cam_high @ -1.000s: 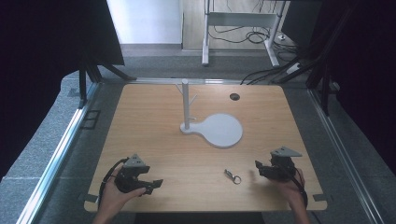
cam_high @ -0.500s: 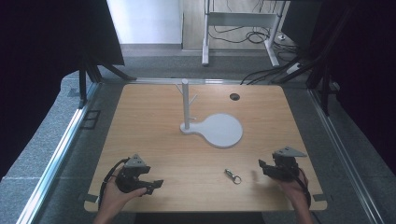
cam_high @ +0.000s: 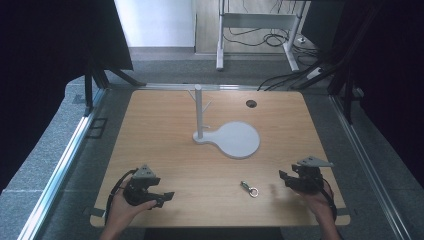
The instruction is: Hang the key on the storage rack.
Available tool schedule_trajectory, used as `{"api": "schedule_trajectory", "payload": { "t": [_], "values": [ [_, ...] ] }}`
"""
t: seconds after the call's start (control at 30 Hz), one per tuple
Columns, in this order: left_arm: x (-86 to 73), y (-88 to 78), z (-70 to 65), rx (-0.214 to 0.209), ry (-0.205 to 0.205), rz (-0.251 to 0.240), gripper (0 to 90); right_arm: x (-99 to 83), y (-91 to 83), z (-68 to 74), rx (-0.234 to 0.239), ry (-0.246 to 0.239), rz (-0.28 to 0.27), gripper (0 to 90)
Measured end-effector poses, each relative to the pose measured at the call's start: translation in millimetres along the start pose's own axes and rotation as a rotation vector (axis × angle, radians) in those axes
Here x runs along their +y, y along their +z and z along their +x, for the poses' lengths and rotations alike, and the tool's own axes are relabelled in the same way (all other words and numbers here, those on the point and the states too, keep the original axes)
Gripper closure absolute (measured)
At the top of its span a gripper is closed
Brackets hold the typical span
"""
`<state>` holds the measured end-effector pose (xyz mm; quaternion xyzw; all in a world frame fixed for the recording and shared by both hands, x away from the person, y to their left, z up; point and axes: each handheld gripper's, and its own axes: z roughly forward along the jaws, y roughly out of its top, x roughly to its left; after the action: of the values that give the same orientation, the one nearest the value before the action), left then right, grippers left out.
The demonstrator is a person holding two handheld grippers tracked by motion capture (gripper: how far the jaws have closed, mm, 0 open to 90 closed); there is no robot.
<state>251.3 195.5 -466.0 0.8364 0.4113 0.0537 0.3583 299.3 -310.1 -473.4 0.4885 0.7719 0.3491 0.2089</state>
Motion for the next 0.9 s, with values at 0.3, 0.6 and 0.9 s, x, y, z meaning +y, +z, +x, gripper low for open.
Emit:
{"api": "schedule_trajectory", "payload": {
  "t": [0.3,0.6,0.9],
  "values": [
    [2.1,-4.5,-4.6,0.002,0.009,-0.013,23.1,5.3,-3.7,-2.4,0.065,-0.025,0.058,46.0],
    [0.5,-4.7,-2.3,-0.006,0.000,-0.017,23.1,15.1,0.4,12.7,0.104,-0.081,0.129,48.9],
    [0.5,-7.0,-2.5,-0.006,-0.002,-0.025,23.2,32.2,-1.2,26.3,0.134,-0.138,0.186,53.1]
  ]
}}
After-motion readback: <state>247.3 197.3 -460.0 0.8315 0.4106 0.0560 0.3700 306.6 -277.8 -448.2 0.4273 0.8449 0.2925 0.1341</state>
